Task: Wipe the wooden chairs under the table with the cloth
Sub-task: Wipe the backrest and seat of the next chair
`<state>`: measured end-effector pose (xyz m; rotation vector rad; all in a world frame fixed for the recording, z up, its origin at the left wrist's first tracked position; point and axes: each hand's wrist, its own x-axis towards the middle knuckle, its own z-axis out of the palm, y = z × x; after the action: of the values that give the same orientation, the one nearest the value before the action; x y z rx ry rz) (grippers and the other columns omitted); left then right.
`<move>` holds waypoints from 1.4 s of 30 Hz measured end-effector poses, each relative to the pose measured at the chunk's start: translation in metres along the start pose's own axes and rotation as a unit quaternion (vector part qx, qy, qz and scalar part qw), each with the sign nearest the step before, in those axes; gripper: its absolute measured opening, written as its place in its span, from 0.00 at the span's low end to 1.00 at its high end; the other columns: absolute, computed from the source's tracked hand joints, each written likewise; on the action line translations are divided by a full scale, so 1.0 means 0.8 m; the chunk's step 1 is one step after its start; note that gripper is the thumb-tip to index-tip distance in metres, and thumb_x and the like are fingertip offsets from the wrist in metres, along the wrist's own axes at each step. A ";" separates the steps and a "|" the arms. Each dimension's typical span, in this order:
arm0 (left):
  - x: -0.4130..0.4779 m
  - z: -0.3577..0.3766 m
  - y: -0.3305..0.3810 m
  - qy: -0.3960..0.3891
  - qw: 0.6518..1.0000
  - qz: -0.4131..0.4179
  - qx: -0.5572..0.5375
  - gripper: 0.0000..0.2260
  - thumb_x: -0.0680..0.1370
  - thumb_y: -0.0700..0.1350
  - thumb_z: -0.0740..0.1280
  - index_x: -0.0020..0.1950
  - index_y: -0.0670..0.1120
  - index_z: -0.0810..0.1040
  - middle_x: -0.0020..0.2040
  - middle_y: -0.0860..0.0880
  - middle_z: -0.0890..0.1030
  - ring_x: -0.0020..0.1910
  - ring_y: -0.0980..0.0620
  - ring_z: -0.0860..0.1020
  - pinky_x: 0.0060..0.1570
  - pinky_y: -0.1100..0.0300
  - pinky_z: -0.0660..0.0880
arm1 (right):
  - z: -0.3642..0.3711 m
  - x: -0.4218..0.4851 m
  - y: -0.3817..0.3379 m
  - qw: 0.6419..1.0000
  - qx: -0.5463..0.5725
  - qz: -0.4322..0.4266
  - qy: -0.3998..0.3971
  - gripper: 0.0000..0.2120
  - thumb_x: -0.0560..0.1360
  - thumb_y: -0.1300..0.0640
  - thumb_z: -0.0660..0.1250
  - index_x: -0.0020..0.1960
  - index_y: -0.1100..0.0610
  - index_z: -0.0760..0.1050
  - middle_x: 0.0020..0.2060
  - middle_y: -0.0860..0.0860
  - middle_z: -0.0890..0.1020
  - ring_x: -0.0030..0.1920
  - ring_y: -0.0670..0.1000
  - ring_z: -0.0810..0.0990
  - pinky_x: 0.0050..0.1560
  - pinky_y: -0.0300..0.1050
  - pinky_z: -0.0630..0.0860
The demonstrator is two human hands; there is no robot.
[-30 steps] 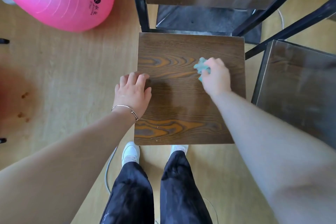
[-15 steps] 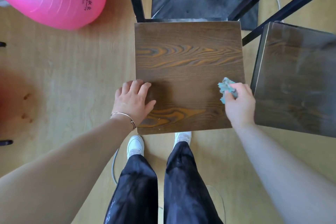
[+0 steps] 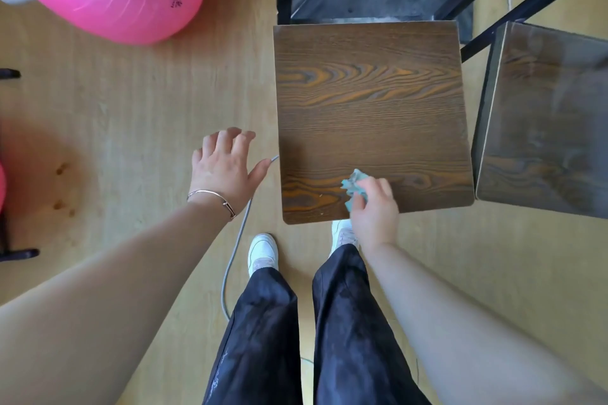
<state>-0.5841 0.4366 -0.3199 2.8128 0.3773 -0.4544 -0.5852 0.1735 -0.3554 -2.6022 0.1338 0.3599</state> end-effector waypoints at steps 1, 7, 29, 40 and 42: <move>-0.003 -0.001 -0.006 0.001 1.000 -0.003 -0.002 0.25 0.77 0.63 0.57 0.70 0.52 0.66 0.67 0.49 0.68 0.64 0.43 0.65 0.60 0.46 0.65 | 0.013 -0.012 -0.013 1.000 0.007 -0.012 -0.011 0.09 0.74 0.64 0.66 0.53 0.57 0.77 0.51 0.53 0.76 0.45 0.58 0.78 0.41 0.46 0.74; -0.022 -0.014 -0.038 0.009 1.000 -0.017 -0.021 0.24 0.77 0.62 0.58 0.69 0.51 0.67 0.67 0.49 0.69 0.63 0.42 0.65 0.59 0.46 0.65 | 0.082 -0.071 -0.104 0.986 0.076 -0.098 -0.115 0.08 0.72 0.68 0.65 0.49 0.60 0.78 0.49 0.54 0.77 0.44 0.55 0.78 0.44 0.43 0.75; 0.139 -0.271 0.030 0.218 0.973 0.002 -0.070 0.23 0.78 0.58 0.59 0.71 0.52 0.66 0.69 0.49 0.67 0.66 0.42 0.63 0.64 0.46 0.63 | -0.211 0.208 -0.349 0.899 0.067 -0.367 0.228 0.10 0.77 0.62 0.66 0.58 0.58 0.77 0.56 0.53 0.77 0.56 0.50 0.77 0.49 0.36 0.78; 0.211 -0.282 0.029 0.283 0.954 0.000 -0.104 0.23 0.77 0.56 0.61 0.69 0.48 0.68 0.65 0.45 0.71 0.63 0.40 0.67 0.59 0.44 0.67 | -0.137 0.288 -0.324 0.834 -0.045 -0.507 0.215 0.11 0.78 0.63 0.61 0.56 0.63 0.81 0.47 0.56 0.80 0.47 0.57 0.78 0.45 0.53 0.80; 0.214 -0.267 0.022 0.279 0.954 -0.010 -0.112 0.23 0.77 0.57 0.61 0.69 0.48 0.67 0.65 0.46 0.70 0.63 0.40 0.66 0.59 0.44 0.67 | -0.107 0.290 -0.302 0.842 -0.048 -0.504 0.188 0.12 0.79 0.62 0.61 0.56 0.63 0.81 0.47 0.55 0.80 0.48 0.56 0.78 0.44 0.53 0.81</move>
<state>-0.3645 0.5204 -0.1790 2.6655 0.5276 0.3761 -0.3040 0.3341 -0.2350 -2.3947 -1.1026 -0.5346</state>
